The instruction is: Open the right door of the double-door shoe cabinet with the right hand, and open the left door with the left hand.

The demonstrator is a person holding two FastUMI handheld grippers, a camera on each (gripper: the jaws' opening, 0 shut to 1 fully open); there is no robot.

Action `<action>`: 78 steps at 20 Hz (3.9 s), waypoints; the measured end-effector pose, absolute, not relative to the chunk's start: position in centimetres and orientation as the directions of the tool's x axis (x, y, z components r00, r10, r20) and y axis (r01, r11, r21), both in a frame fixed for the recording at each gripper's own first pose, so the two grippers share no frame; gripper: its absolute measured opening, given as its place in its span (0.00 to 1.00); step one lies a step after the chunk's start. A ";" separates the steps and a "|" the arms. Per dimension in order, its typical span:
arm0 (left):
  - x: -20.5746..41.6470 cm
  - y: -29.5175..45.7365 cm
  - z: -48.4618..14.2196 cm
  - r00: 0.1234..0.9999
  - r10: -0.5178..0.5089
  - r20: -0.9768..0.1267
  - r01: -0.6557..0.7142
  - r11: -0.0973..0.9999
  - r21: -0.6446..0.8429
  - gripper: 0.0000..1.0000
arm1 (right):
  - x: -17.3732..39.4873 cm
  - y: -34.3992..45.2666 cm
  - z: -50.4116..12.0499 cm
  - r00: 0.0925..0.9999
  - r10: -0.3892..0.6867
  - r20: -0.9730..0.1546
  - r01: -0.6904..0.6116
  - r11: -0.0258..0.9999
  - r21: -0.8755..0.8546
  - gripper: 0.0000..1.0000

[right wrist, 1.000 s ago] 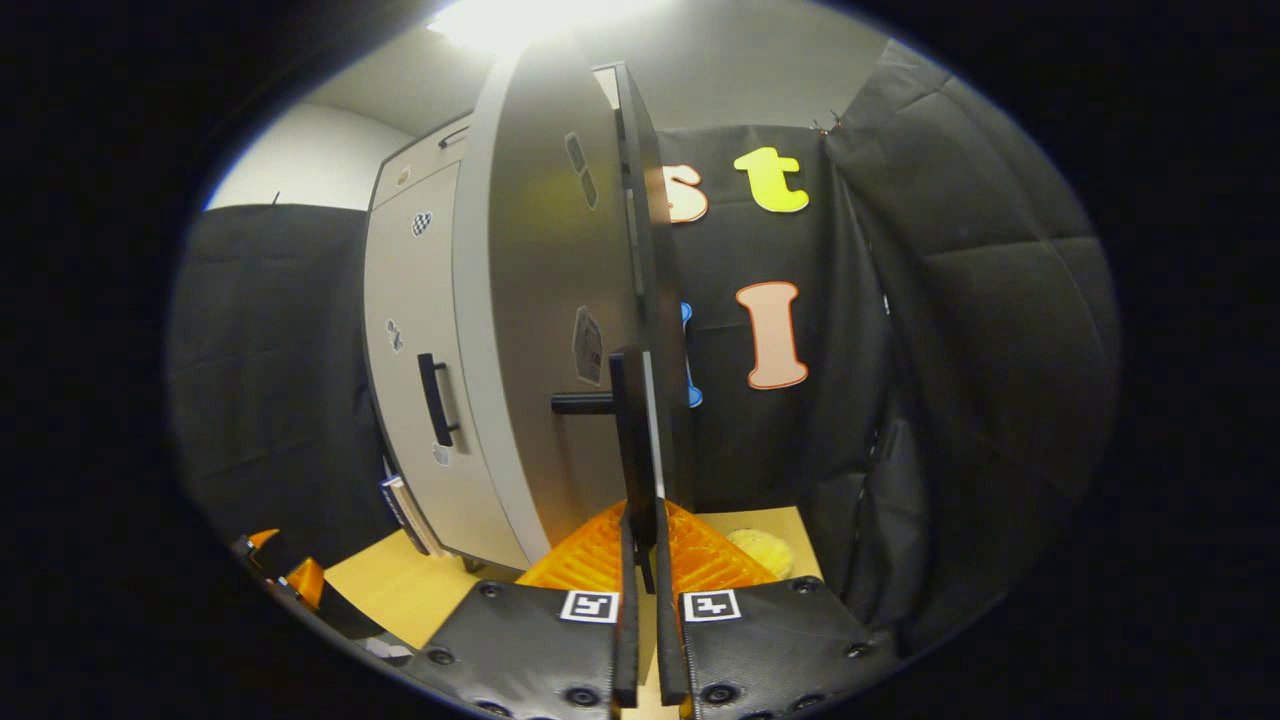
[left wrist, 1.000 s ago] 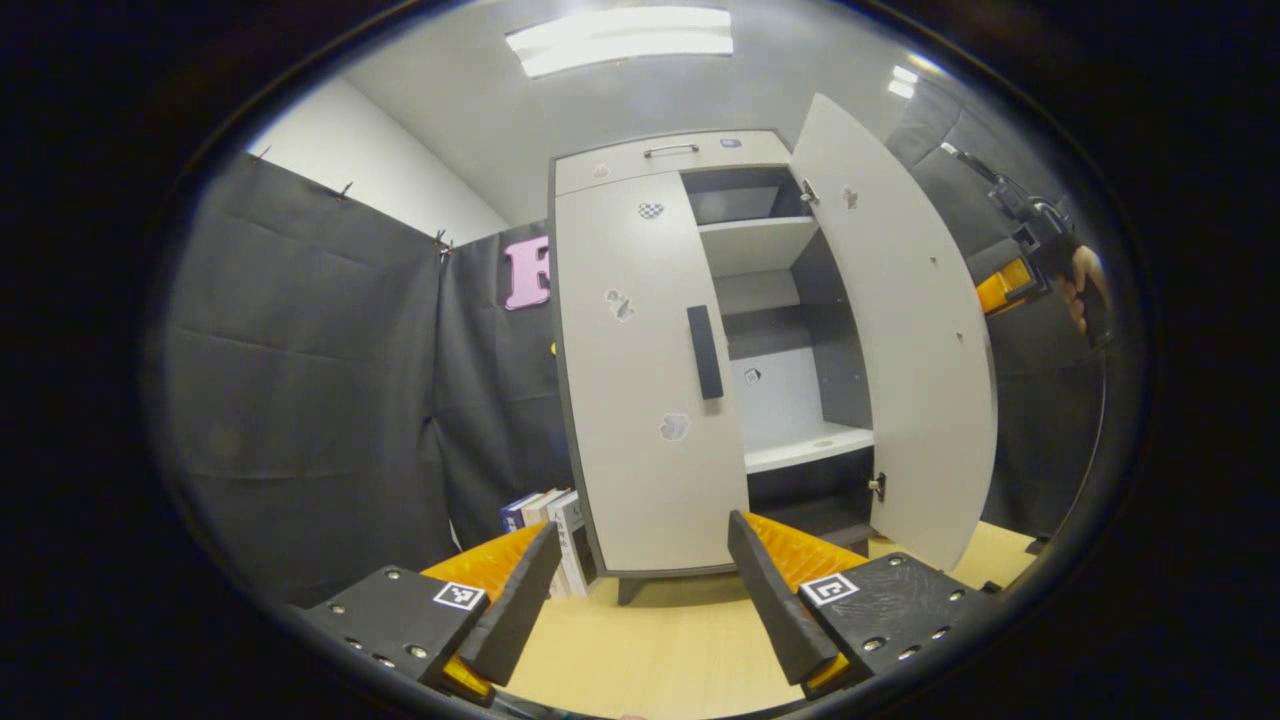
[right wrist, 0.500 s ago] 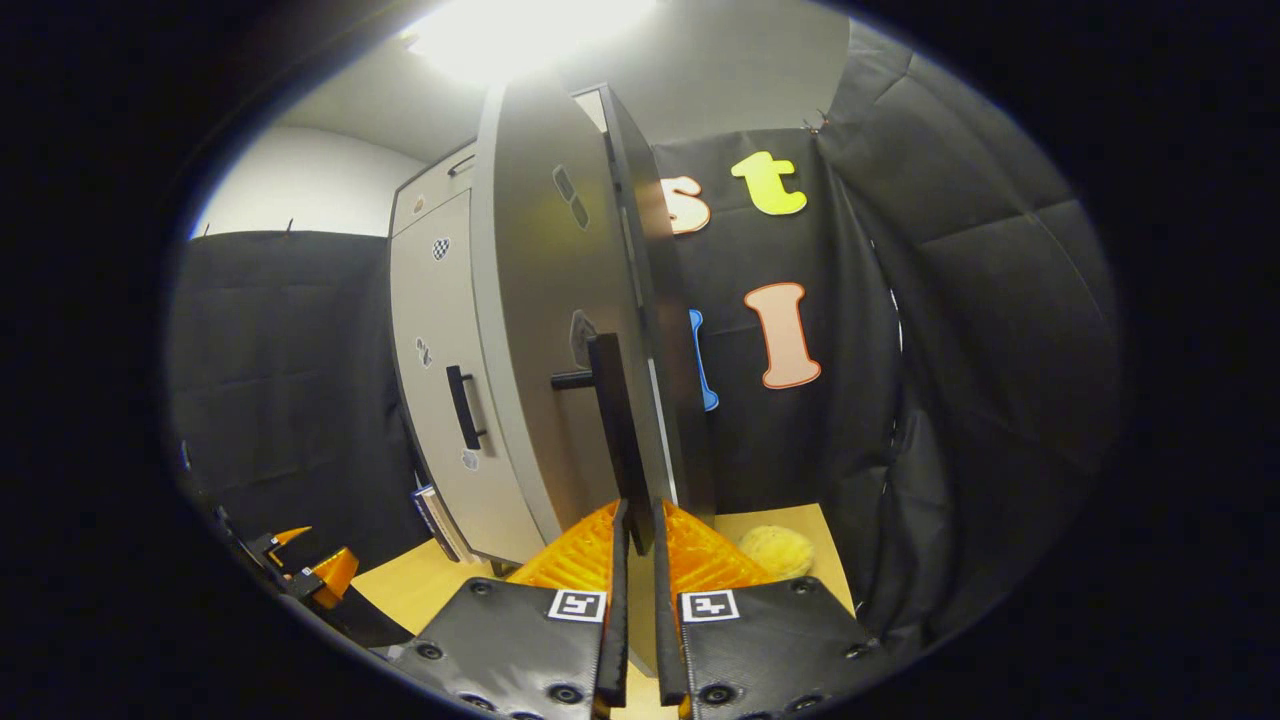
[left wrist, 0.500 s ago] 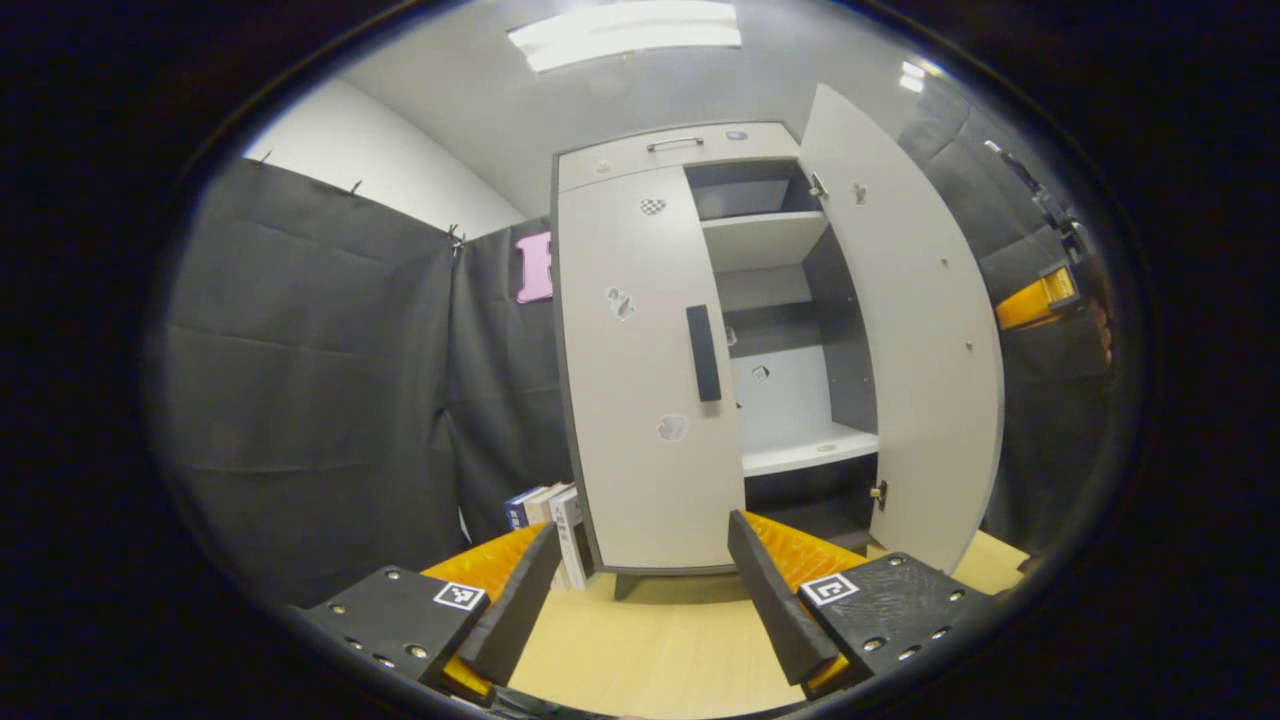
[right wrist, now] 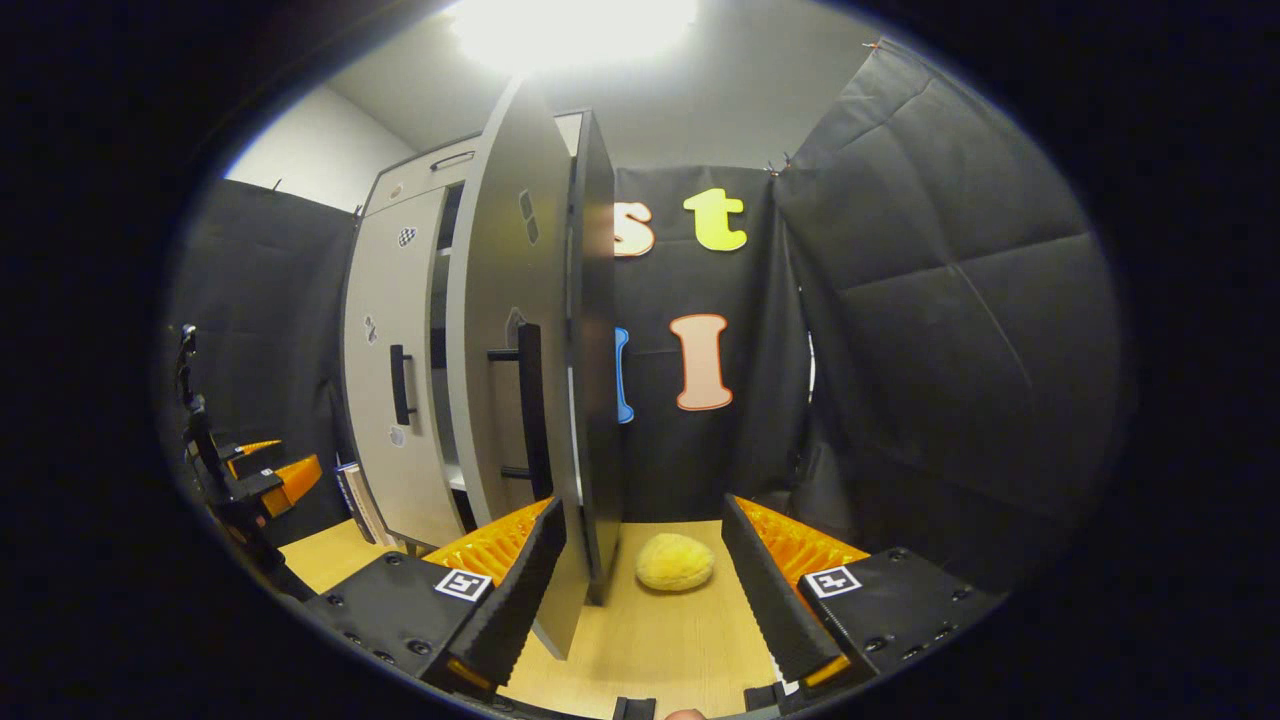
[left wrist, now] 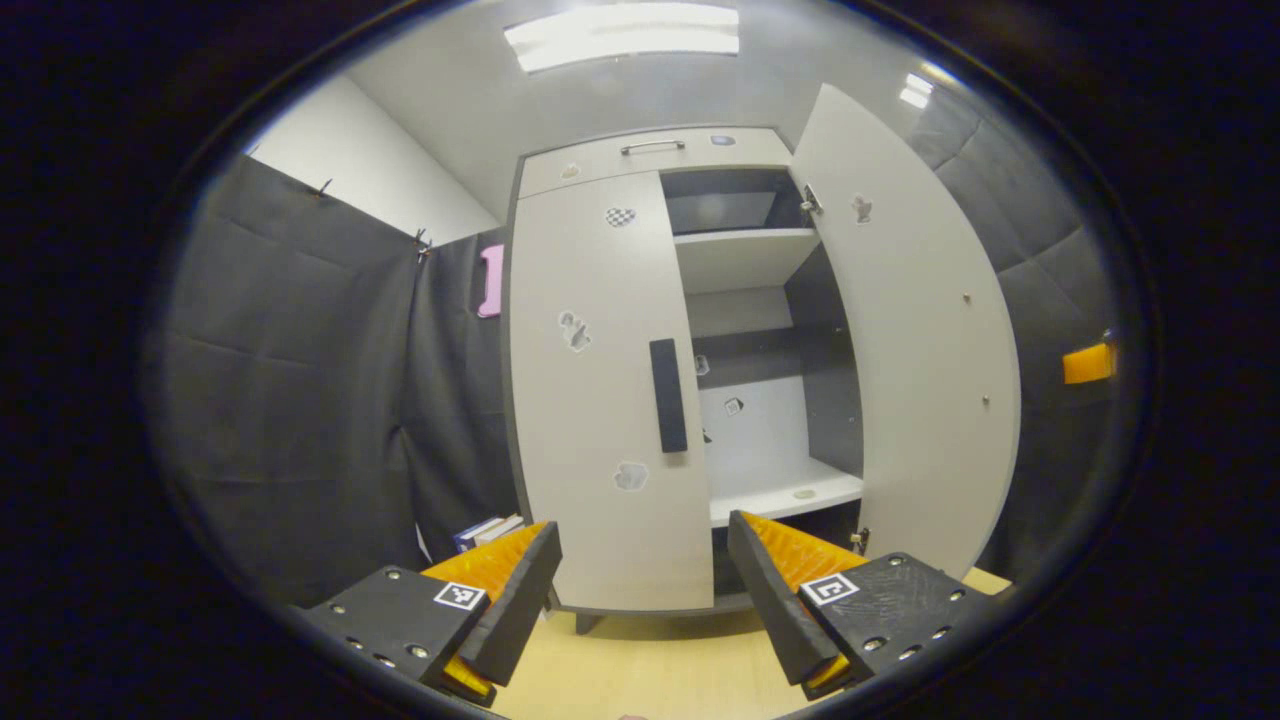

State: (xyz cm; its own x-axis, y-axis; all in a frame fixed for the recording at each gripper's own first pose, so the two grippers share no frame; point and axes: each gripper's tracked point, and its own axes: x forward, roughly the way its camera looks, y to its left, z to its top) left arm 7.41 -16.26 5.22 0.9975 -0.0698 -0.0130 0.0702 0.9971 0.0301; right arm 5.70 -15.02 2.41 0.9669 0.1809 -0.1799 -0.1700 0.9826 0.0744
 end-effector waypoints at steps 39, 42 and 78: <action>31.7 -20.2 7.6 0.978 -0.199 -0.062 0.193 0.977 -0.090 0.23 | 3.7 -20.4 -0.4 0.959 -0.099 -0.267 0.119 0.991 0.060 0.98; 31.7 -20.2 7.5 0.980 -0.186 -0.073 0.180 0.980 -0.089 0.18 | 3.1 -20.8 0.1 0.963 -0.094 -0.254 0.112 0.992 0.057 0.98; 17.9 -8.4 8.2 0.956 -0.271 -0.115 0.252 0.954 -0.162 0.18 | -2.9 -7.3 2.8 0.967 0.125 -0.224 -0.106 0.990 0.095 0.98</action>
State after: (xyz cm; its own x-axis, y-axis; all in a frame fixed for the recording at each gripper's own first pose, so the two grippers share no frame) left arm 17.88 -8.36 8.17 0.9556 -0.2714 -0.1151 0.2516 0.9543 -0.1616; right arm -2.90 -7.30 2.76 0.9665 0.1251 -0.2241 -0.1062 0.9898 0.0945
